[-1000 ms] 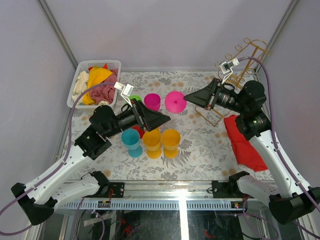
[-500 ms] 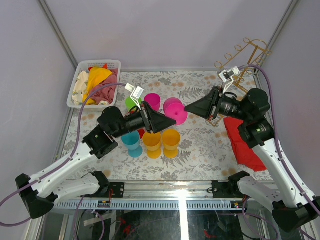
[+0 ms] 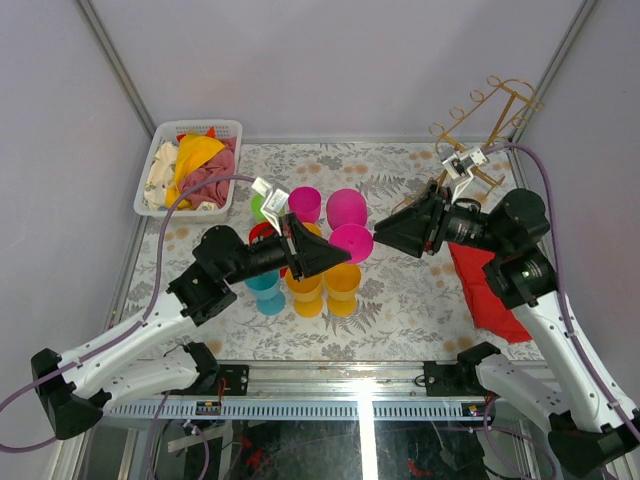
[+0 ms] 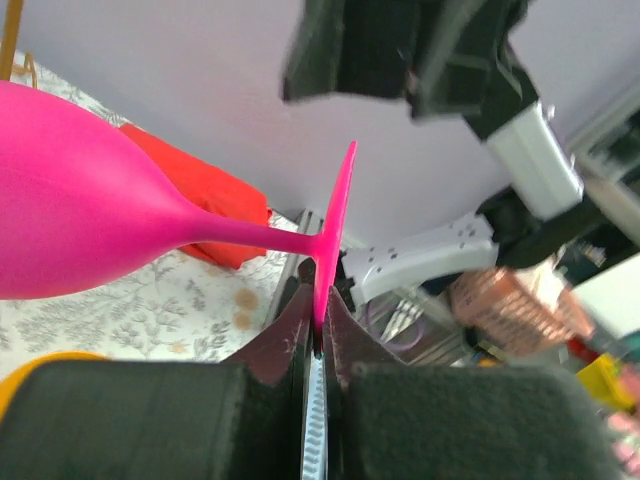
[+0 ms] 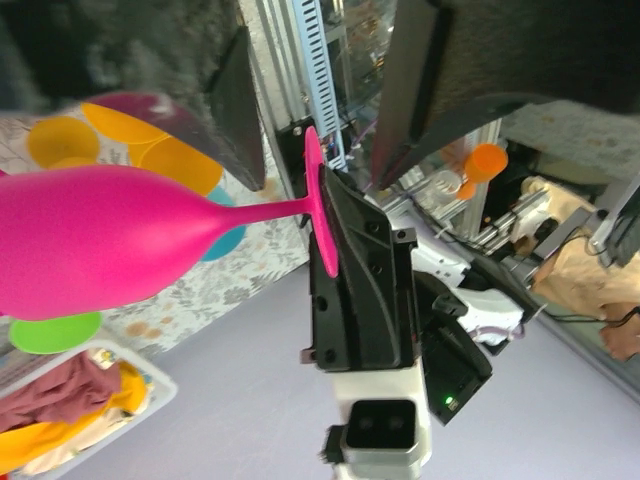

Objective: Take the wine glass off the wine glass rack
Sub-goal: Place the wine glass at the center of the board.

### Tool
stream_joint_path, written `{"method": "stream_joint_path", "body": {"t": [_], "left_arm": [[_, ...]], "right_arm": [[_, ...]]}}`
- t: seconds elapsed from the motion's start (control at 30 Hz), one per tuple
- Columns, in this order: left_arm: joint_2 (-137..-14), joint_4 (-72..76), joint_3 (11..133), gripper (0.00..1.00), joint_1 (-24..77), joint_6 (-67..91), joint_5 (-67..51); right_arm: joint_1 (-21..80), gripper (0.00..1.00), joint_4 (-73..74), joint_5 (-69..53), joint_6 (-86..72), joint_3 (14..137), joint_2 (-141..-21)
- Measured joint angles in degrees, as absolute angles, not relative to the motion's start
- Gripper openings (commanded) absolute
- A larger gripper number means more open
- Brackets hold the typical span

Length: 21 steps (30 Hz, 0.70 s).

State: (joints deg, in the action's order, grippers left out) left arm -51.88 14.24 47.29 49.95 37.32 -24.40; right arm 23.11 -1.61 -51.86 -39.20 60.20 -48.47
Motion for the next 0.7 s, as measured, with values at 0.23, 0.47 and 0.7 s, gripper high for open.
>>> {"method": "stream_joint_path", "body": {"t": [0.23, 0.47, 0.7], "left_arm": [[-43.99, 11.81, 45.54, 0.00, 50.96, 18.79, -33.17], [-36.88, 1.87, 43.59, 0.00, 50.98, -0.84, -44.60], [-36.62, -6.90, 43.07, 0.00, 50.96, -9.26, -49.10]], "right_arm": [[23.27, 0.71, 7.86, -36.45, -34.04, 63.92, -45.84], [23.24, 0.75, 7.75, -33.36, -37.32, 64.03, -49.47], [23.27, 0.70, -7.27, -45.87, -48.93, 58.76, -55.22]]}}
